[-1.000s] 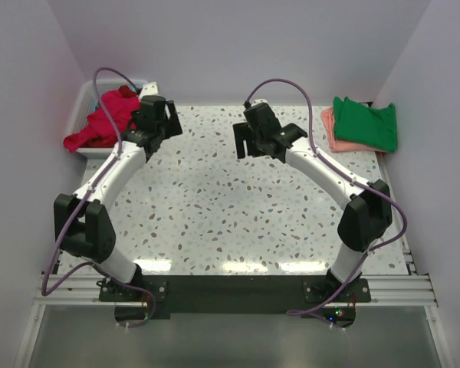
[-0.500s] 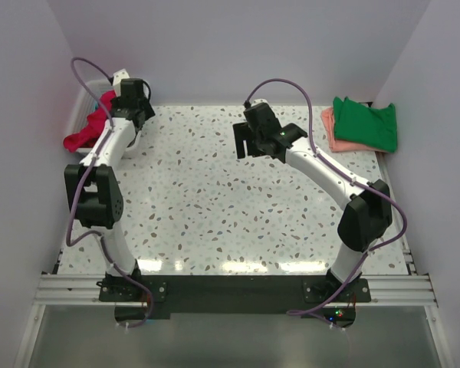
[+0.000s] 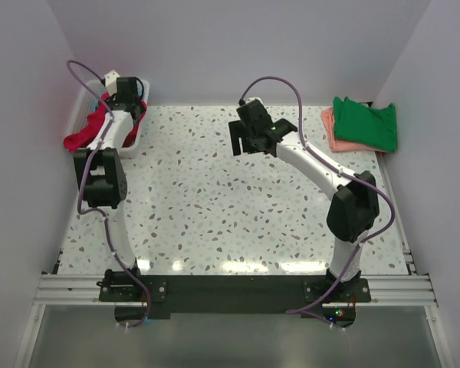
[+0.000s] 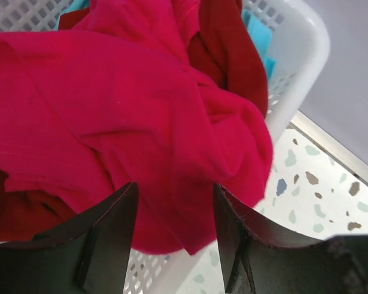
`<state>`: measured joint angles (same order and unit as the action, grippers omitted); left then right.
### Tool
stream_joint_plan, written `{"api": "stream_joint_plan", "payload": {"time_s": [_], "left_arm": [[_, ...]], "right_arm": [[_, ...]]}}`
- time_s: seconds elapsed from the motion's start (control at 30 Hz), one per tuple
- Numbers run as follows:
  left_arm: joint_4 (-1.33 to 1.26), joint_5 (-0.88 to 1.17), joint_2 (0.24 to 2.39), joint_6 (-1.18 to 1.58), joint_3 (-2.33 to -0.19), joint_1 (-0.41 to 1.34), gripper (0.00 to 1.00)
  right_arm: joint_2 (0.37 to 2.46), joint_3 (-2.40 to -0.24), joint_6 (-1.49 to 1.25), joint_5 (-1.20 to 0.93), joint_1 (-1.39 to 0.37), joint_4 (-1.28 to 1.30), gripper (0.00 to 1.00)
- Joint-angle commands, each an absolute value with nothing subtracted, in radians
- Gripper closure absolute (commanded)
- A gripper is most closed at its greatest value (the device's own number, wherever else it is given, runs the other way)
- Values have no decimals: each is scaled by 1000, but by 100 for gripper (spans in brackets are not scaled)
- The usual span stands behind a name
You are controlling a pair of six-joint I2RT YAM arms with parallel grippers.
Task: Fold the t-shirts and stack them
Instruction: Grab the tshirt from the pile
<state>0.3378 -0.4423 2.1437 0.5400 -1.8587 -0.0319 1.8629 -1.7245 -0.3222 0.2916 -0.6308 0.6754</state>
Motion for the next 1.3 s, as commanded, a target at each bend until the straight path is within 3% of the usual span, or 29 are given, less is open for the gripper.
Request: {"api": "stream_joint_plan", "payload": {"time_s": [0.0, 0.13, 0.23, 0.27, 0.3, 0.57, 0.9, 1.27], "left_arm": [[305, -439, 2223, 563, -1965, -64, 44], [321, -419, 2272, 560, -2019, -74, 51], [308, -393, 2275, 555, -2023, -77, 83], [307, -384, 2263, 557, -2022, -77, 98], [310, -373, 2257, 558, -2020, -78, 100], [198, -330, 2005, 522, -1833, -51, 100], [241, -131, 1848, 451, -1966, 44, 100], [299, 15, 1773, 350, -2042, 342, 100]], "right_arm": [[1890, -1816, -334, 327, -627, 706, 18], [1922, -1862, -339, 330, -626, 735, 18], [1934, -1879, -345, 330, -626, 736, 18], [1939, -1878, -347, 327, -626, 735, 18], [1940, -1881, -348, 325, -626, 735, 18], [1927, -1862, -371, 360, -623, 716, 19], [1829, -1775, -523, 362, -439, 713, 21], [1727, -1727, -506, 379, -241, 695, 21]]}}
